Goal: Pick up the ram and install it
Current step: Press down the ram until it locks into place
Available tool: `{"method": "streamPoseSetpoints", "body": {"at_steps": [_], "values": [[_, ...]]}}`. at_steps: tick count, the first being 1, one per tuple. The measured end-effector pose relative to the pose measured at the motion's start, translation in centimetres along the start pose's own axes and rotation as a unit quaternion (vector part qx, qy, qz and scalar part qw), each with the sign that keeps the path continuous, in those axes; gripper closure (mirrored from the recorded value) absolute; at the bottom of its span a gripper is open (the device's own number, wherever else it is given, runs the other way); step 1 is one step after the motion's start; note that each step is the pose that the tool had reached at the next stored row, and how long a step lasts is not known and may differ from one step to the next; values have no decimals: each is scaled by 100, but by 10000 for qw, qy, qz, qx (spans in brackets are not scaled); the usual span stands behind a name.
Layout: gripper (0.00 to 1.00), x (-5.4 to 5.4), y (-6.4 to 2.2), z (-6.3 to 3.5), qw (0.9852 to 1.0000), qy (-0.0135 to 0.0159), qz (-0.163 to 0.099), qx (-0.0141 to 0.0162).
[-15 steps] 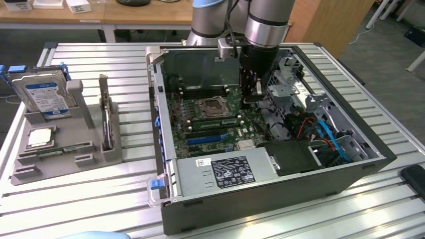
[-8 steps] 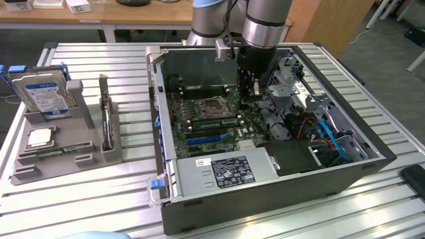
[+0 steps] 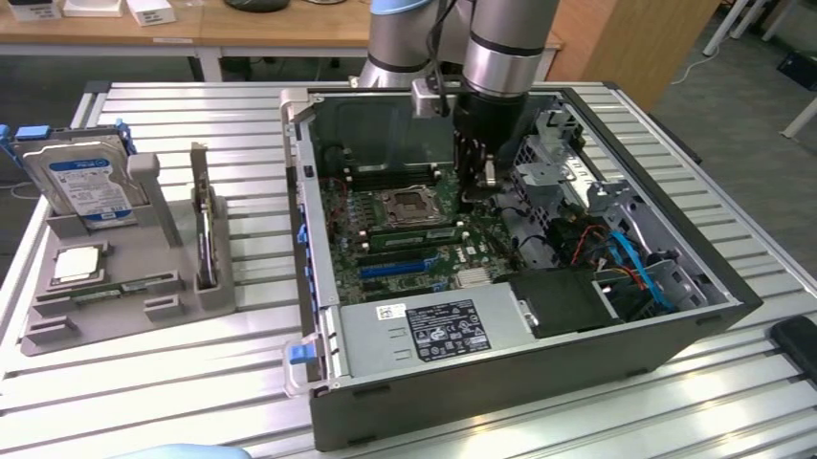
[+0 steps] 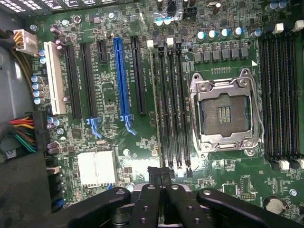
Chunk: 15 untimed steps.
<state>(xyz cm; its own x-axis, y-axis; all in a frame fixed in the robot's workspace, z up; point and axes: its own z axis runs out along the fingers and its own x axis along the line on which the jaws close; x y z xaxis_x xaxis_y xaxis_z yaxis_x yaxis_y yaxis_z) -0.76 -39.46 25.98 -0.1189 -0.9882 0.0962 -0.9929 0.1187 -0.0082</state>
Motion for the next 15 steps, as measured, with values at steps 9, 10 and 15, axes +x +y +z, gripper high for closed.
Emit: {"method": "streamPoseSetpoints", "body": {"at_steps": [9, 10, 15], "values": [[90, -16, 6, 86, 10000, -1, 0, 1], [90, -17, 7, 96, 10000, -1, 0, 1], [90, -23, 7, 141, 10000, 0, -1, 3]]}}
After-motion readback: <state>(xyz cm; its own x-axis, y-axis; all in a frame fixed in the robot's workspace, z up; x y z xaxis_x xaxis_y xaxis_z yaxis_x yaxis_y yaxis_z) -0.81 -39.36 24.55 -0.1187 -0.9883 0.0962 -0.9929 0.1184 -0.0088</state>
